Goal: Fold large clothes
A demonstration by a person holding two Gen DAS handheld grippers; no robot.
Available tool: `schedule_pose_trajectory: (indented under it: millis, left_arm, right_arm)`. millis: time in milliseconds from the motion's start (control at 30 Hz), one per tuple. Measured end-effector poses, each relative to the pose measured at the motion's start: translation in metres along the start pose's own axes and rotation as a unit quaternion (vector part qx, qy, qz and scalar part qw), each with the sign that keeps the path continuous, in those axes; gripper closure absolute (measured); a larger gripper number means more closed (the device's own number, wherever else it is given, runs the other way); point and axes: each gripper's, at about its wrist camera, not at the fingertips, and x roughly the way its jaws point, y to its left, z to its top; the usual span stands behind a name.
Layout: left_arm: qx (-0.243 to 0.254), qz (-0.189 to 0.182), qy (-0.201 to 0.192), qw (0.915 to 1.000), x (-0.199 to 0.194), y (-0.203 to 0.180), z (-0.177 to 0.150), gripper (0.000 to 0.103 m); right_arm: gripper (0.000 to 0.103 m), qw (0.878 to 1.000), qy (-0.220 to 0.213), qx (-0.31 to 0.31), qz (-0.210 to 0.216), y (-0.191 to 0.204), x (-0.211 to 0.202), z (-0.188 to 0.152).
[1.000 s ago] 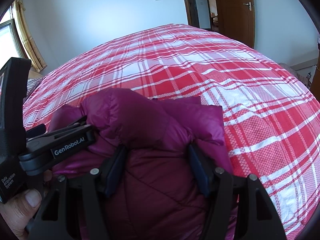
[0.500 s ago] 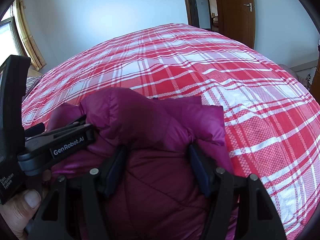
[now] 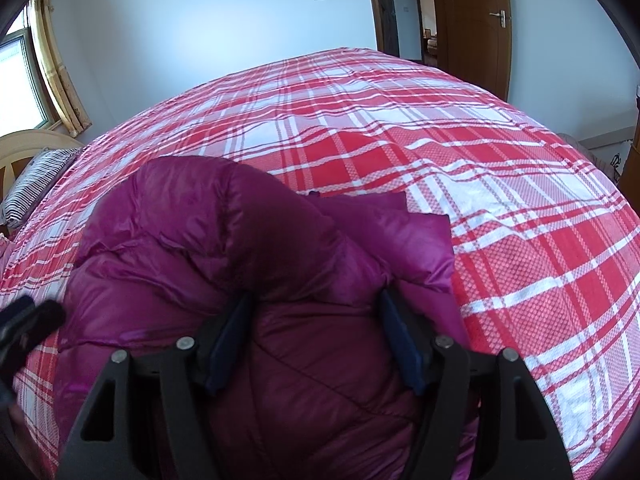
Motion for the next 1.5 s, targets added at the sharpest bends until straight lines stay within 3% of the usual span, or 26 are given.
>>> schedule_pose_trajectory:
  millis: [233, 400, 767, 800, 867, 900, 967, 1033, 1167, 1333, 1500]
  left_arm:
    - [-0.033, -0.071, -0.009, 0.9969, 0.010, -0.005, -0.018, 0.001]
    - [-0.044, -0.107, 0.008, 0.9932, 0.020, -0.001, -0.021, 0.001]
    - [-0.034, -0.099, 0.006, 0.9945, 0.022, -0.005, -0.022, 0.001]
    - [-0.033, -0.098, 0.004, 0.9946, 0.021, -0.005, -0.023, 0.001]
    - [-0.033, -0.100, 0.001, 0.9944, 0.021, -0.003, -0.023, 0.001]
    - [-0.035, -0.103, -0.001, 0.9941, 0.020, -0.003, -0.024, 0.001]
    - [-0.040, -0.112, -0.001, 0.9929, 0.020, -0.002, -0.024, 0.001]
    - [-0.041, -0.118, -0.005, 0.9921, 0.020, -0.001, -0.024, 0.001]
    - [-0.048, -0.138, -0.010, 0.9892, 0.019, 0.003, -0.024, 0.001]
    - [-0.052, -0.144, -0.005, 0.9881, 0.021, 0.004, -0.024, 0.001]
    - [-0.045, -0.154, -0.002, 0.9870, 0.022, 0.000, -0.023, 0.003]
  right_arm:
    - [0.033, 1.000, 0.000, 0.000, 0.000, 0.000, 0.000, 0.000]
    - [0.033, 1.000, 0.001, 0.000, 0.001, -0.001, 0.000, 0.000]
    - [0.033, 1.000, 0.003, -0.004, 0.001, 0.001, -0.001, 0.002]
    - [0.032, 1.000, 0.008, -0.007, 0.012, 0.000, -0.002, 0.004]
    - [0.028, 0.997, 0.014, 0.004, 0.074, -0.013, -0.012, 0.008]
    - [0.029, 0.993, 0.005, 0.029, 0.116, -0.029, -0.025, 0.010]
    - [0.026, 0.986, -0.021, 0.073, 0.147, -0.058, -0.045, 0.013]
    - [0.024, 0.984, -0.035, 0.094, 0.149, -0.085, -0.061, 0.016]
    - [0.023, 0.979, 0.008, 0.106, 0.175, -0.112, -0.055, 0.011]
    - [0.030, 0.981, 0.052, 0.056, 0.179, -0.100, -0.028, 0.003]
    - [0.034, 0.973, 0.059, 0.071, 0.213, -0.100, -0.009, 0.003]
